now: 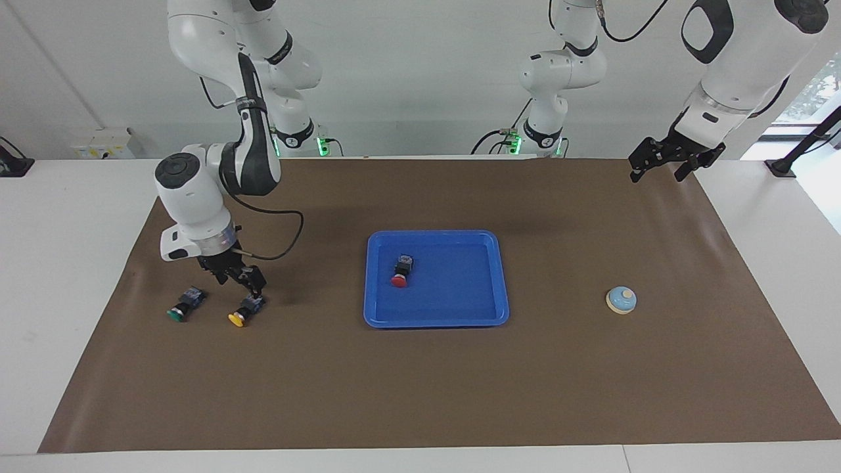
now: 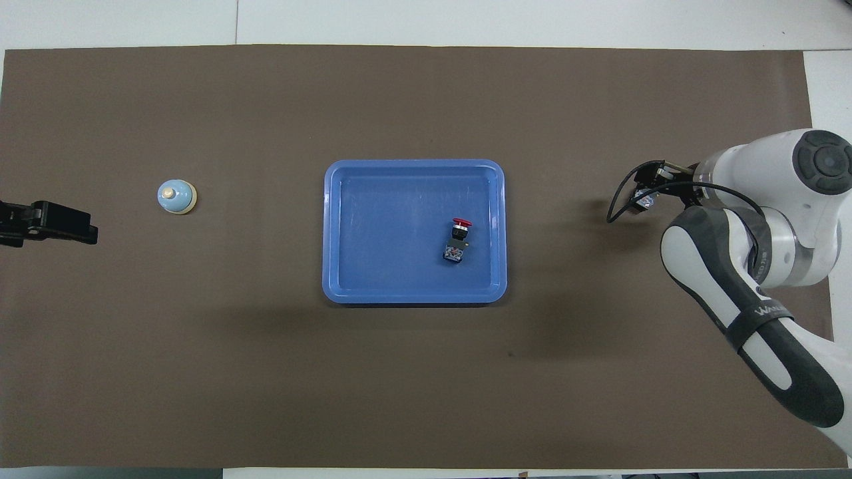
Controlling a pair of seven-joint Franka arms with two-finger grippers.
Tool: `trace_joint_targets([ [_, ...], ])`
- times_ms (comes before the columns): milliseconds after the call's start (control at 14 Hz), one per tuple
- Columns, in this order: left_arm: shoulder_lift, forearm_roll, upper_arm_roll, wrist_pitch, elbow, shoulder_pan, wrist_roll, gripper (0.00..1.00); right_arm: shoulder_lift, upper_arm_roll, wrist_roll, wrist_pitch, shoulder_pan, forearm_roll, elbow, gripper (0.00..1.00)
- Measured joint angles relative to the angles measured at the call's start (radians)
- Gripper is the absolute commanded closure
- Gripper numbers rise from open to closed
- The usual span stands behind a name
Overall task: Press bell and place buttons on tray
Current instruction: 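Move the right gripper back and grasp the yellow-capped button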
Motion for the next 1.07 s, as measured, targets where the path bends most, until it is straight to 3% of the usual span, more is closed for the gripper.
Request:
trace_joint_targets([
  [501, 0.0, 0.0, 0.0, 0.0, 0.0, 0.0, 0.0, 0.0, 0.088, 0.002, 0.0, 0.108, 0.003, 0.0, 0.008, 0.0],
  [573, 0.0, 0.0, 0.0, 0.0, 0.0, 0.0, 0.0, 0.0, 0.092, 0.002, 0.0, 0.116, 0.003, 0.0, 0.008, 0.06],
  [716, 0.0, 0.0, 0.0, 0.0, 0.0, 0.0, 0.0, 0.0, 0.101, 0.002, 0.0, 0.121, 0.003, 0.0, 0.008, 0.33],
  [931, 0.0, 0.0, 0.0, 0.0, 0.0, 0.0, 0.0, 0.0, 0.107, 0.002, 0.0, 0.121, 0.003, 0.0, 0.008, 1.0],
  [1074, 0.0, 0.0, 0.0, 0.0, 0.0, 0.0, 0.0, 0.0, 0.108, 0.002, 0.0, 0.121, 0.003, 0.0, 0.008, 1.0],
])
